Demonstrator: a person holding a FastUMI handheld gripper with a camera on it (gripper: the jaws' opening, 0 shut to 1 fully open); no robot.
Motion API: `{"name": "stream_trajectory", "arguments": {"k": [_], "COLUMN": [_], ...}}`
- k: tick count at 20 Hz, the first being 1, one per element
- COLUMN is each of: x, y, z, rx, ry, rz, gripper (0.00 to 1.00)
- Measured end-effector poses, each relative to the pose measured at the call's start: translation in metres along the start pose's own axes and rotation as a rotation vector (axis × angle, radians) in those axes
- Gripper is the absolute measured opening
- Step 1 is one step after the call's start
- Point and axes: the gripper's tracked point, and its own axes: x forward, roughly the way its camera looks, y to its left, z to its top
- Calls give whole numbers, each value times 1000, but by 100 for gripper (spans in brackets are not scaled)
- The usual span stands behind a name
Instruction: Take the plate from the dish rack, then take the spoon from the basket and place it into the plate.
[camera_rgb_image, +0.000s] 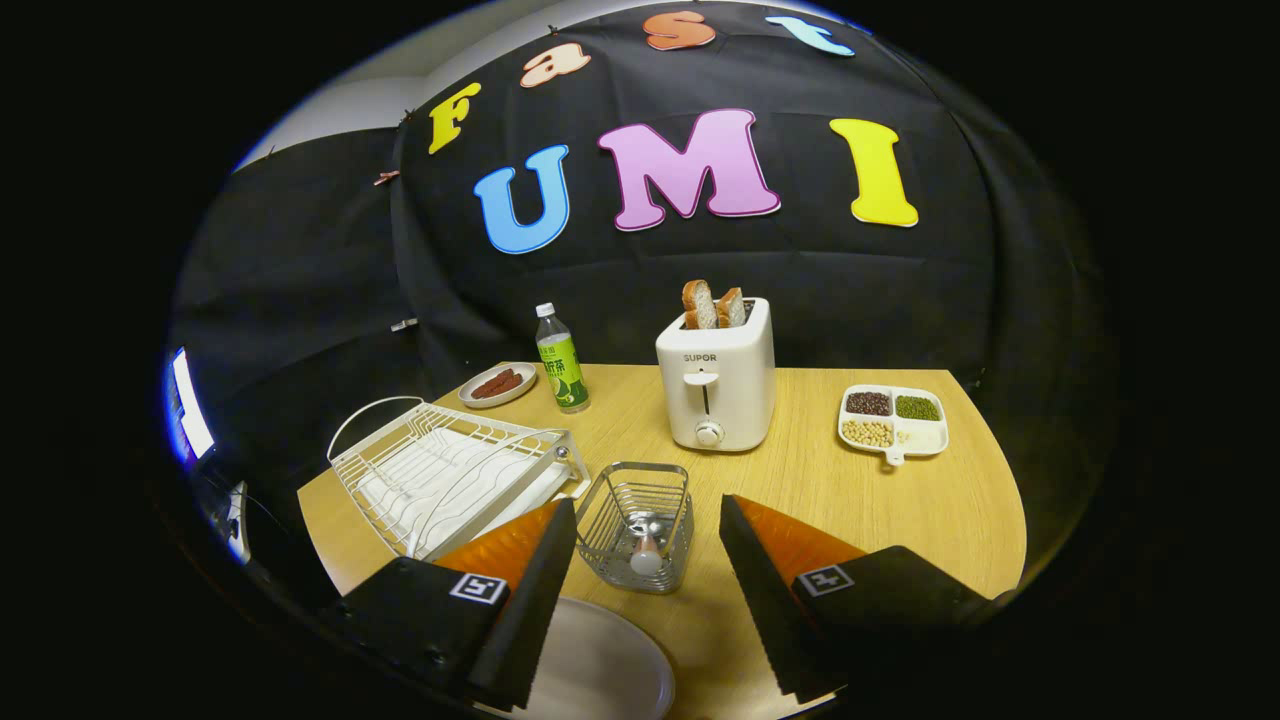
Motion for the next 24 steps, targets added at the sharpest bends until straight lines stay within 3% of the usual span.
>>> {"name": "stream_trajectory", "arguments": {"k": [4,9,13,16,18,24], "x": [16,31,40,41,42,45], "y": [1,2,3,2,2,8], "z": [-10,-18,-23,-21,-24,-26], "rx": [-68,-80,-101,-113,-119,-149], "ry": [-6,-1,8,-4,4,20], "rz": [5,11,16,16,11,17], "gripper": [63,64,44,40,24,20]}}
